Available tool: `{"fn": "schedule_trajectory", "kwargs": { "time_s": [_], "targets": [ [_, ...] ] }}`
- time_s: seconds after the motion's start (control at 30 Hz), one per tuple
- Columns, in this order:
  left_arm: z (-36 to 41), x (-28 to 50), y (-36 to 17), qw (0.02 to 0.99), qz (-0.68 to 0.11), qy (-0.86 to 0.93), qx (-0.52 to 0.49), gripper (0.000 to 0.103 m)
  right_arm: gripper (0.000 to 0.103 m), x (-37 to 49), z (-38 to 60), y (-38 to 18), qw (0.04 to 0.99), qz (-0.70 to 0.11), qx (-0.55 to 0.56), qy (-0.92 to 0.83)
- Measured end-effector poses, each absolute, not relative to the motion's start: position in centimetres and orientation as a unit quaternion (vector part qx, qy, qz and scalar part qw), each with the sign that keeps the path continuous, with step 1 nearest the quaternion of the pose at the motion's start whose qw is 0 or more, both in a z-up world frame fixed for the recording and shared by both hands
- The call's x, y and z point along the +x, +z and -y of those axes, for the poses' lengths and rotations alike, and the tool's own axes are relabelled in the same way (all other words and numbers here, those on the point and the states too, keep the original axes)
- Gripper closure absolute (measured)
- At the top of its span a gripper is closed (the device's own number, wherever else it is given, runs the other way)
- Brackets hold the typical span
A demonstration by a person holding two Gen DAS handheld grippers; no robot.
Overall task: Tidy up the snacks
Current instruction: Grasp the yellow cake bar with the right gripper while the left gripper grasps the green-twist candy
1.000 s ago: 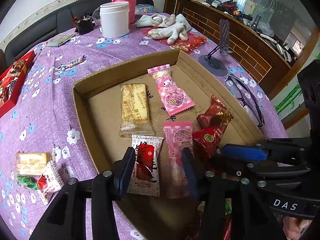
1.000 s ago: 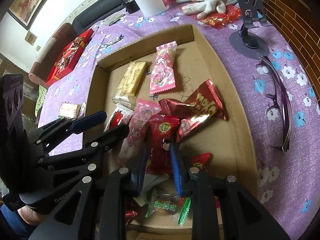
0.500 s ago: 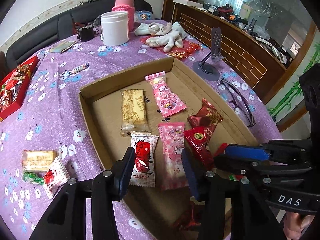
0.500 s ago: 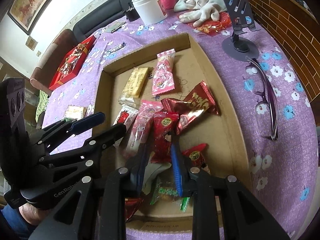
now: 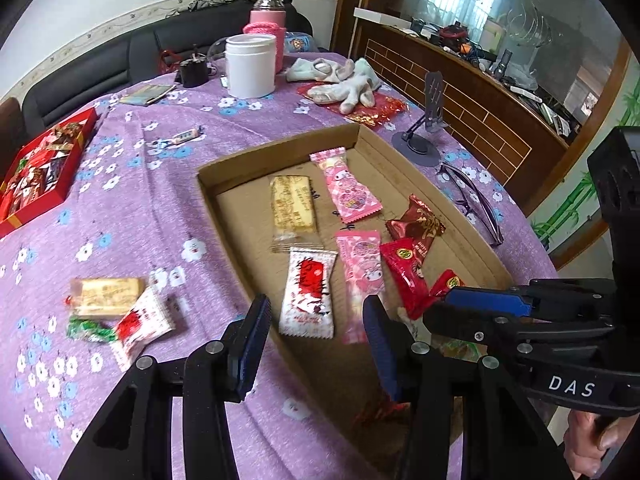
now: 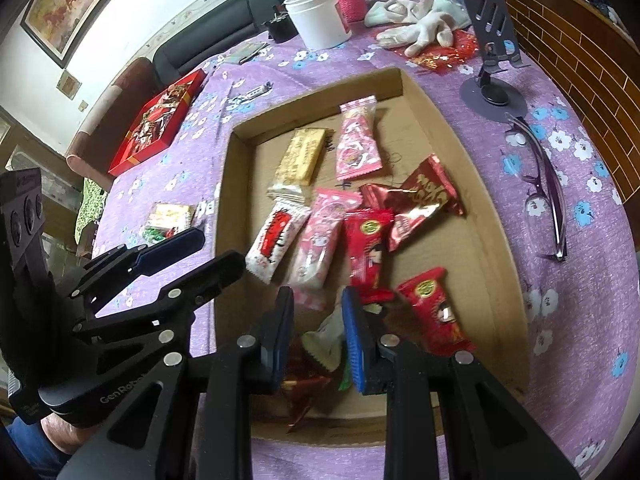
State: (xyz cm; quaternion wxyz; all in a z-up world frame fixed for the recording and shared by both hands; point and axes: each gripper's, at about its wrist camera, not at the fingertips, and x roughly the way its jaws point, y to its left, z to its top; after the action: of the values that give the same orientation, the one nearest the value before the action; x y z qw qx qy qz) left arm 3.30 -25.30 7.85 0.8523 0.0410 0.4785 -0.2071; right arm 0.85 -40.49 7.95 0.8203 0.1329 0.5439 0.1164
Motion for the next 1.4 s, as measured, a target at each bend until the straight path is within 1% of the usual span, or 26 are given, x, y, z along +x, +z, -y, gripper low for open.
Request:
{"fn": "schedule_trajectory", "kwargs": {
  "time_s": [0.27, 0.47, 0.83, 1.17, 1.4],
  "targets": [
    [21.7, 2.0, 8.4, 0.861, -0.473, -0.188, 0.022, 0.053, 0.079, 0.9, 38.1, 8.5, 0.819, -0.544, 0.126, 0.131],
    [17.1, 1.3, 8.1, 0.865, -0.476, -0.155, -0.011, 0.053, 0.079, 1.2, 35.8, 8.7, 0.816, -0.546, 0.12, 0.145],
    [6.8, -0.9, 5.2, 0.862, -0.497, -0.06, -0.077, 0.052, 0.079, 2.5, 30.0, 8.8, 0.794, -0.564, 0.113, 0.194],
    [0.6, -3.3, 3.8, 0.857, -0.507, -0.017, -0.09, 0.052, 0.079, 6.5, 20.4, 7.2, 0.761, -0.589, 0.089, 0.256],
    [-2.0, -4.1, 3.9, 0.858, -0.508, -0.019, -0.079, 0.052, 0.079, 10.7, 16.2, 5.1, 0.764, -0.592, 0.077, 0.246]
  ]
}}
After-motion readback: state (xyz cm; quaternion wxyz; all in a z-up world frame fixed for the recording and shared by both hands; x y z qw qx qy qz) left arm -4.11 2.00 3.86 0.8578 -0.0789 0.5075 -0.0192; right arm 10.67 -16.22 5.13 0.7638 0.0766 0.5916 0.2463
